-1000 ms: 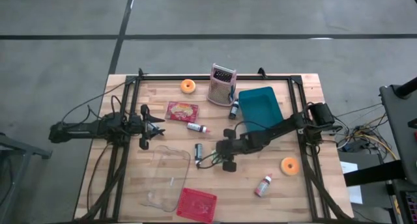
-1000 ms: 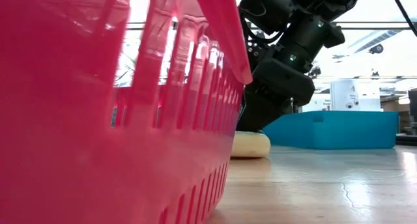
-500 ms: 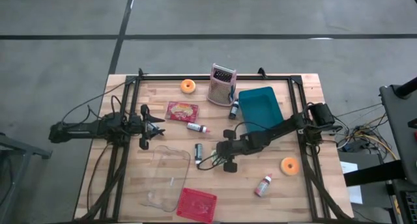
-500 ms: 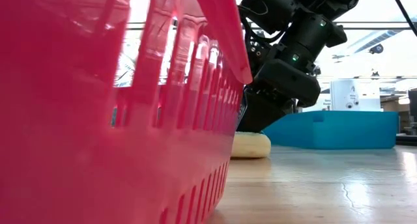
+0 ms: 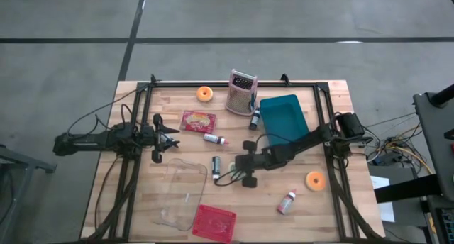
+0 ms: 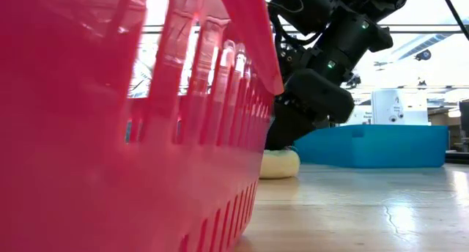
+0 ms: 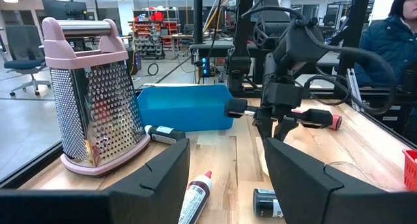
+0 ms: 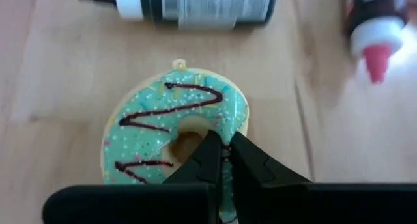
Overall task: Pick & Place Food Item
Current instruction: Put the green donut into the red bin
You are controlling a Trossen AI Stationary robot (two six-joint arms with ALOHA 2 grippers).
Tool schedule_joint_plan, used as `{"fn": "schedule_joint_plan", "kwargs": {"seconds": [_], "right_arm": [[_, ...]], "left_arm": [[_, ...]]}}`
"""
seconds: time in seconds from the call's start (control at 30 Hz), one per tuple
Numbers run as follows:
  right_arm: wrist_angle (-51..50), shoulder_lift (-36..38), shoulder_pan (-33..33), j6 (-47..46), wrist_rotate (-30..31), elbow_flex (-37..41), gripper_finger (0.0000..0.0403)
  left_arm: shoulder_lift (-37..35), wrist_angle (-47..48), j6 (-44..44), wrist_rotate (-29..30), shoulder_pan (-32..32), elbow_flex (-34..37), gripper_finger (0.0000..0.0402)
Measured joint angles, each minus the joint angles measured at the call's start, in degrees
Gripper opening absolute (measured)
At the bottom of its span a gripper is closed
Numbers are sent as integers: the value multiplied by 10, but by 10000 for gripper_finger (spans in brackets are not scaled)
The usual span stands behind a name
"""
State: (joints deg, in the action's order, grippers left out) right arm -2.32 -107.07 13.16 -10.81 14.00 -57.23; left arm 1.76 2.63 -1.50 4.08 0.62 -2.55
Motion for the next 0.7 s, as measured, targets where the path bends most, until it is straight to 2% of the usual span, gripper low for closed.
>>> {"fn": "schedule_joint_plan", "kwargs": {"seconds": [0.5,0.6,0.7], "right_arm": [[166,17,47,101,77,14,8],[243,29,51,122,81,43,8],[372,43,53,144,68,94,8]], "left_arm": [[0,3,0,0,0,0,202],[0,4,0,0,0,0,202],[0,6,1,-1,0,0,202]]}}
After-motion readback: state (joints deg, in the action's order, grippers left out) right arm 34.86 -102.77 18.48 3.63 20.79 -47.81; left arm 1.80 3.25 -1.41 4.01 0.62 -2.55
